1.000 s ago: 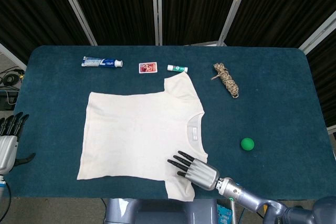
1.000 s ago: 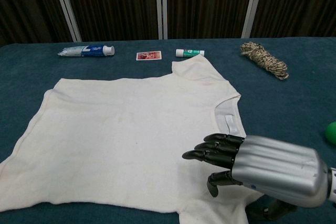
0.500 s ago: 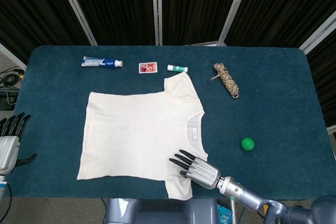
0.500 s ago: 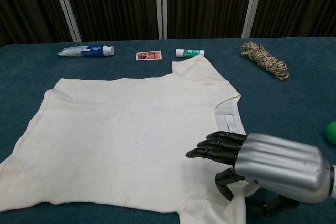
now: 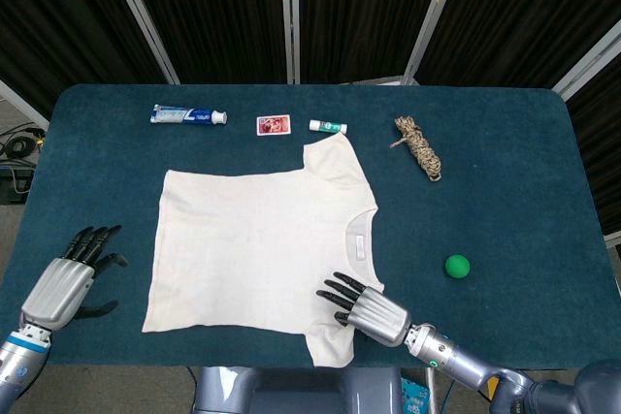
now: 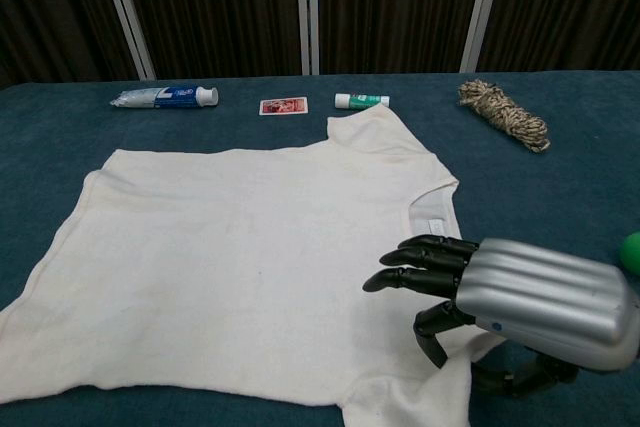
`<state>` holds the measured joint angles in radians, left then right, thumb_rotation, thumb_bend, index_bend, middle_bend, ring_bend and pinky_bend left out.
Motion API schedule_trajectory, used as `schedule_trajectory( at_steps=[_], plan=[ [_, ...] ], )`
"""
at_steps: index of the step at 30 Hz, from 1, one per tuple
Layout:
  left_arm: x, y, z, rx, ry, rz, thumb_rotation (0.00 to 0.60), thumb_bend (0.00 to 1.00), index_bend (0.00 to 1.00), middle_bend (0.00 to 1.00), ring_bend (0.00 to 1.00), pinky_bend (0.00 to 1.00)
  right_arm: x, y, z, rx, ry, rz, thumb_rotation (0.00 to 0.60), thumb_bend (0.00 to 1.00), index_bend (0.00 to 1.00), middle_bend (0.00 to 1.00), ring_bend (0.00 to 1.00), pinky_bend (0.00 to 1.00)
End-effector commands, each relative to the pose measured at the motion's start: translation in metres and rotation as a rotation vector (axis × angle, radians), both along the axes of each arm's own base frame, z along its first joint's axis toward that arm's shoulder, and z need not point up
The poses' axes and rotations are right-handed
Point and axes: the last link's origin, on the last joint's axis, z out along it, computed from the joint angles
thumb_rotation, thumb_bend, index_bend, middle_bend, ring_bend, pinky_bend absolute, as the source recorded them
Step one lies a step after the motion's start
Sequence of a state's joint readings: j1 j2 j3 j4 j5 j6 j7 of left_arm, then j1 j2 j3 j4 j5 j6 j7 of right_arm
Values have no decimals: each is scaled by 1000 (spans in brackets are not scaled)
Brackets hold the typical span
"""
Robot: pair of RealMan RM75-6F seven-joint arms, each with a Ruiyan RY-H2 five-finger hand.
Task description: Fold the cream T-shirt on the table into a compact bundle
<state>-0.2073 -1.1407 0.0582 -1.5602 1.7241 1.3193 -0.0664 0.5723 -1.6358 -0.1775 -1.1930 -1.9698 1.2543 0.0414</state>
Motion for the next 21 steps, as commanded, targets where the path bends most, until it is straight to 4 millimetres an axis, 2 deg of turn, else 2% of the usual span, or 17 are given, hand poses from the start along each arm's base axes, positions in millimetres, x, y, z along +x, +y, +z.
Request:
schedule_trajectory(
  at_steps=[1, 7, 21],
  plan=[
    [-7, -6, -32, -128, -4, -59, 600, 253, 445, 0, 0, 0, 0, 0, 0, -3, 7, 1, 600, 432, 678, 118, 0, 0],
    [-20, -14, -54, -204, 48, -126, 600, 253, 463, 0, 0, 0, -1, 0, -2, -3, 23, 0, 600, 432, 702, 131, 0, 0],
    [-37, -20, -76, -253, 67, -122, 600, 256, 467, 0, 0, 0, -3, 0, -1, -8, 22, -2, 600, 432, 710, 132, 0, 0]
  ],
)
